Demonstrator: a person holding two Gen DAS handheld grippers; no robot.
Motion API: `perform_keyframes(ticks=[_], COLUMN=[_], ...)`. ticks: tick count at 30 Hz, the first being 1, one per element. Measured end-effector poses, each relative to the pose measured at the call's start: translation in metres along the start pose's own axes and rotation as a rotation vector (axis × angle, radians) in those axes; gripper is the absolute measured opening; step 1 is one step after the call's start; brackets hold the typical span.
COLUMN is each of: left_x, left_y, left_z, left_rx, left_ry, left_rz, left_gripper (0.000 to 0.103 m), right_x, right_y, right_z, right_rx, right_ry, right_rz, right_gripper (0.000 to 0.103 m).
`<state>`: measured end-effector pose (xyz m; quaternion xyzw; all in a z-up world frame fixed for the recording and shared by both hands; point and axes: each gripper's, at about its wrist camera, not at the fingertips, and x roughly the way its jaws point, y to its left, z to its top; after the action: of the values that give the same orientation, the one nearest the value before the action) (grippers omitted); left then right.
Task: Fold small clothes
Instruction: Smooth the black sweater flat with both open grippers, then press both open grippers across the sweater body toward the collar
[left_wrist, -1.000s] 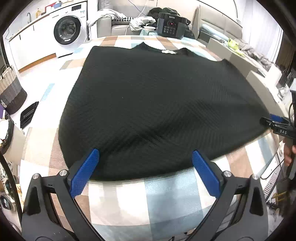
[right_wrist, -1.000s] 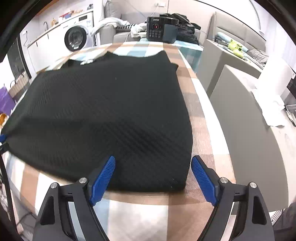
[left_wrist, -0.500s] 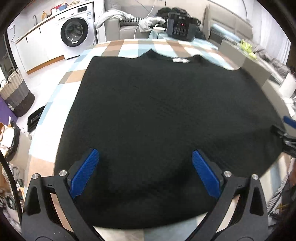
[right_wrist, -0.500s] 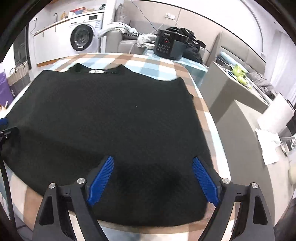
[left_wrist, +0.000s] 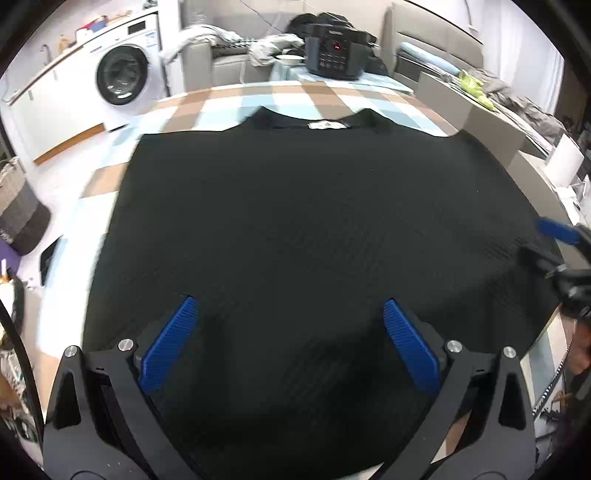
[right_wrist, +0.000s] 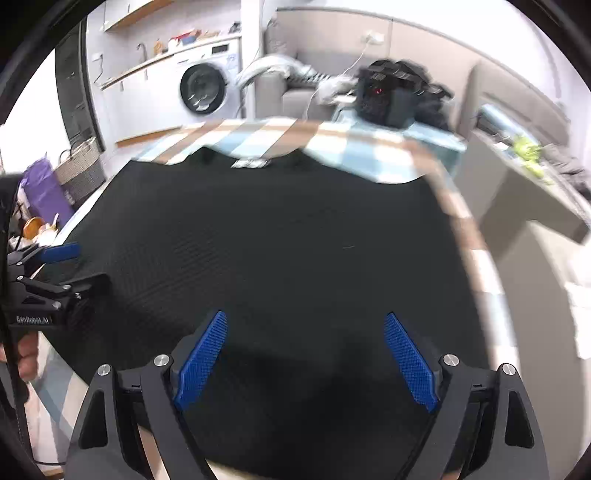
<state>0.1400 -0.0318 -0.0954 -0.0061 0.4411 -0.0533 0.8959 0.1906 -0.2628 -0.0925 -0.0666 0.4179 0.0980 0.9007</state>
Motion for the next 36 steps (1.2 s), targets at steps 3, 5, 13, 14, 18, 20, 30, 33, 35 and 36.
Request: perform_keyframes(ticks=[3, 5, 13, 14, 18, 20, 30, 33, 35, 36], left_x=[0.016, 0.018, 0.010, 0.009, 0.006, 0.004, 0.038, 0.038, 0.034, 0.031], left_y=[0.000, 0.005, 0.040, 0.040, 0.048, 0.054, 0.040, 0.050, 0.059, 0.061], left_z=[0.005, 0.005, -0.002, -0.002, 0.003, 0.009, 0.038, 0.036, 0.031, 0.029], left_rx=[-0.008, -0.016, -0.046, -0.038, -0.068, -0.098, -0.055, -0.070, -0.076, -0.068], left_ry=[0.049, 0.042, 0.014, 0.016, 0.021, 0.010, 0.056, 0.053, 0.037, 0.026], left_rz=[-0.010, -0.032, -0.014, 0.014, 0.032, 0.002, -0.009, 0.021, 0.000, -0.001], left_gripper=[0.101, 0.101, 0.101, 0.101, 0.101, 0.101, 0.101, 0.101, 0.101, 0.101], right_x=[0.024, 0.031, 0.019, 0.017, 0.007, 0.000, 0.048, 0.046, 0.041, 0.040], right_y=[0.006, 0.007, -0.045, -0.047, -0.059, -0.062, -0.029, -0.043, -0.059, -0.065], right_z=[0.003, 0.001, -0.020, -0.022, -0.024, -0.020, 0.023, 0.021, 0.017, 0.016], right_rx=[-0.010, -0.033, 0.015, 0.009, 0.040, 0.065, 0.014, 0.037, 0.067, 0.066], right_ry=[0.044, 0.048, 0.052, 0.057, 0.074, 0.064, 0.083, 0.078, 0.070, 0.080], right_rz=[0.026, -0.001, -0.039, -0.066, -0.134, -0.146, -0.066, -0.063, -0.095, -0.148], right_gripper=[0.089, 0.089, 0.090, 0.090, 0.090, 0.090, 0.090, 0.091, 0.091, 0.091])
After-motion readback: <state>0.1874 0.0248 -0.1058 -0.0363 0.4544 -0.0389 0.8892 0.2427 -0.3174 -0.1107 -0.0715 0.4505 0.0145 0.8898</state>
